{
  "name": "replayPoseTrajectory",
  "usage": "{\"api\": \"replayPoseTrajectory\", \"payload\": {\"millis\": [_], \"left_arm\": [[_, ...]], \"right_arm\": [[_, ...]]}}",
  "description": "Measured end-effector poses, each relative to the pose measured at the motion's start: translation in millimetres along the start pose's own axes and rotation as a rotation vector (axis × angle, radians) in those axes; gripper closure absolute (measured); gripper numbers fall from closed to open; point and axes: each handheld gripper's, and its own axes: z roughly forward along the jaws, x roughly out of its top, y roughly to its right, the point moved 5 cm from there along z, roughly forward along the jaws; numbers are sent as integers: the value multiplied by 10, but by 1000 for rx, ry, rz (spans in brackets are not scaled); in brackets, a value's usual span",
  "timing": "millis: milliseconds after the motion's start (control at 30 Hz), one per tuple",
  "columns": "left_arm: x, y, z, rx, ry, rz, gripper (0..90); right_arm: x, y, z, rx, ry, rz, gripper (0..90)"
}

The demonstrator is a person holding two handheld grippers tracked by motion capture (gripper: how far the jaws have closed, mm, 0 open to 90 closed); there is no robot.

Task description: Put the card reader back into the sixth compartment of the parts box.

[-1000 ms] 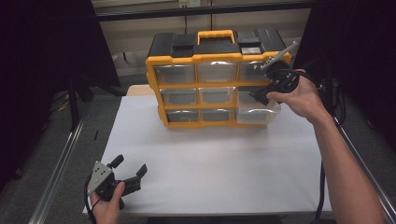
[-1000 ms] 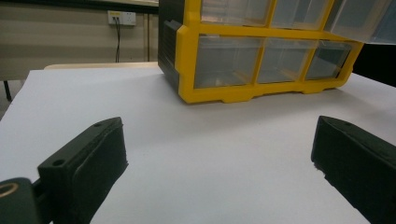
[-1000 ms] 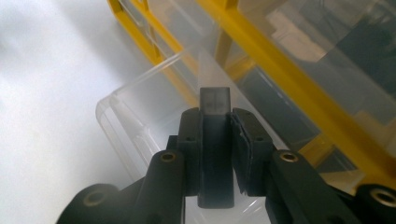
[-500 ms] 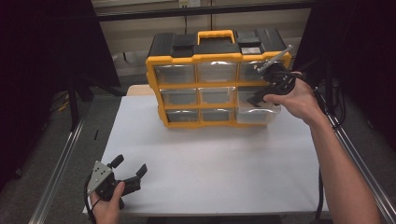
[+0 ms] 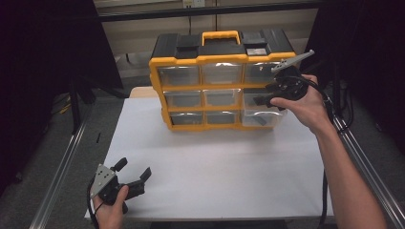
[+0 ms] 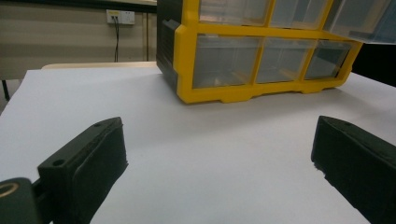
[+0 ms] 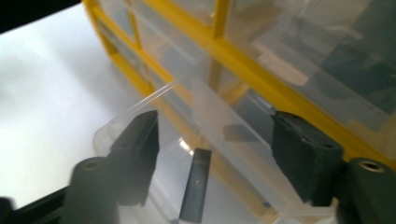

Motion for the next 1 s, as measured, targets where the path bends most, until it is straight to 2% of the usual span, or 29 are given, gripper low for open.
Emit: {"api": "replayPoseTrajectory", "payload": {"millis": [100,267,433,567,700,767,800,833,867,1000], "left_arm": [[-5,9,-5,-3,-2,-2,32],[-10,-5,6,3,-3,-11,32],[-11,-9,17,5,-5,-8,32],[-19,-2,32,1,-12,-5,32],[-19,-9,21,5,-8,-9,32],[-19,-17,16,6,-8,-8,32],[-15,-19,13,6,-7,-6,32],[-11,-20,9,7,-4,-3,32],[-7,-18,8,7,1,-6,32],[-7,-22,11,12,0,-4,32]], "right_arm": [[-12,-7,-10,-5,46,29,228],[-37,-16,4,-38,76,36,151],[-69,-19,-18,-57,140,70,83],[-125,-24,-35,-84,172,79,65],[-166,-30,-74,-92,219,100,43],[-186,-32,-87,-108,240,110,35],[-210,-40,-98,-135,258,113,34],[-210,-40,-98,-135,258,113,34],[-238,-55,-118,-144,280,127,24],[-275,-96,-151,-135,318,141,18]]}}
